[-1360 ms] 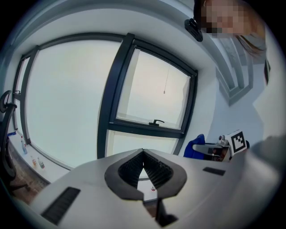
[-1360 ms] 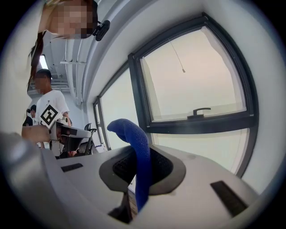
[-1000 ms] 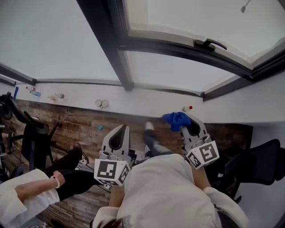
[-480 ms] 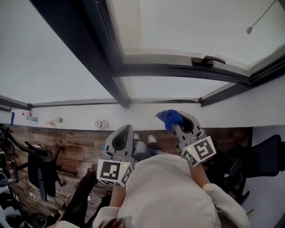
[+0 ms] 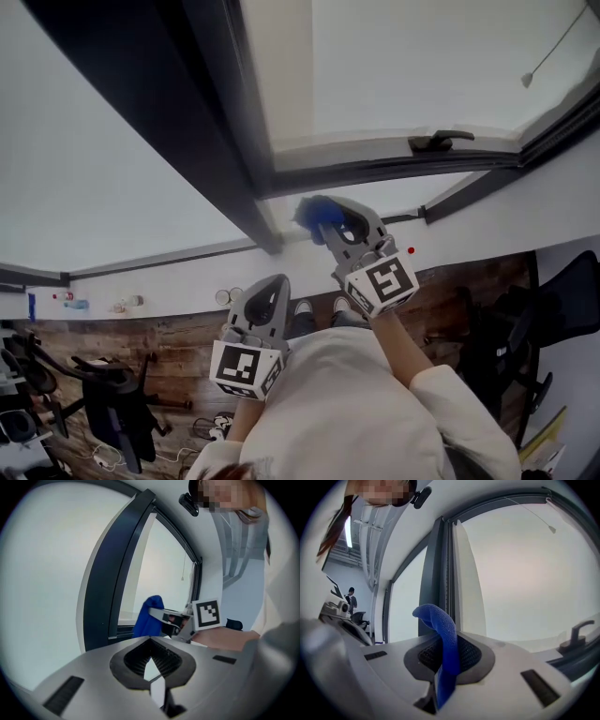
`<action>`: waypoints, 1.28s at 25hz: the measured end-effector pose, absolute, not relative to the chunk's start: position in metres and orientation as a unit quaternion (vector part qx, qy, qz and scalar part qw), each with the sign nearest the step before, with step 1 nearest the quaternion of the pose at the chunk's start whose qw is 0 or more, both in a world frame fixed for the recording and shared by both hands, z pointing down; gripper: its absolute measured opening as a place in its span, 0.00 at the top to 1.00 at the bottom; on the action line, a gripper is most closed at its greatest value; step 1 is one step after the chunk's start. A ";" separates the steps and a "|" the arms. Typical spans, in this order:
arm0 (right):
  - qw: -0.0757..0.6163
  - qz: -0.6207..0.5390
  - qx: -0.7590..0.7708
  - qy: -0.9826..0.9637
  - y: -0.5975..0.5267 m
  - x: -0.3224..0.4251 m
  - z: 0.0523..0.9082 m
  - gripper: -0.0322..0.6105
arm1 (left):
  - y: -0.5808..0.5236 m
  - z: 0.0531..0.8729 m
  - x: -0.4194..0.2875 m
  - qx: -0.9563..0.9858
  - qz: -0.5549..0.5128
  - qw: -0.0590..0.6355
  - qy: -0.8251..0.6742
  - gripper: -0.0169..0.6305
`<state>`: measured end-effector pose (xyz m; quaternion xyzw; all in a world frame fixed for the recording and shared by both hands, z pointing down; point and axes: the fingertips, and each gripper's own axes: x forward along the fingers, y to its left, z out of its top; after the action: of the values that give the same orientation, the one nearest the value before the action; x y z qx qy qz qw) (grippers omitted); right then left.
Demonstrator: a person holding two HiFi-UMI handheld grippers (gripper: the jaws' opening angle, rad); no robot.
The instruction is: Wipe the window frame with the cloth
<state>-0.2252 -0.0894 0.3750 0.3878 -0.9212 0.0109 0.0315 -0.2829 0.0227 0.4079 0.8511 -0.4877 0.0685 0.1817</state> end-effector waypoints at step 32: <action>0.221 -0.146 0.411 -0.872 -0.186 -0.277 0.473 0.88 | -0.009 0.412 -0.279 0.890 0.068 0.201 -0.404 0.96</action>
<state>-0.2766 -0.1862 0.4731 0.4110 -0.8723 -0.1456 0.2211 -0.2793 -0.0093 0.4116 0.8897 -0.4043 0.0678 0.2008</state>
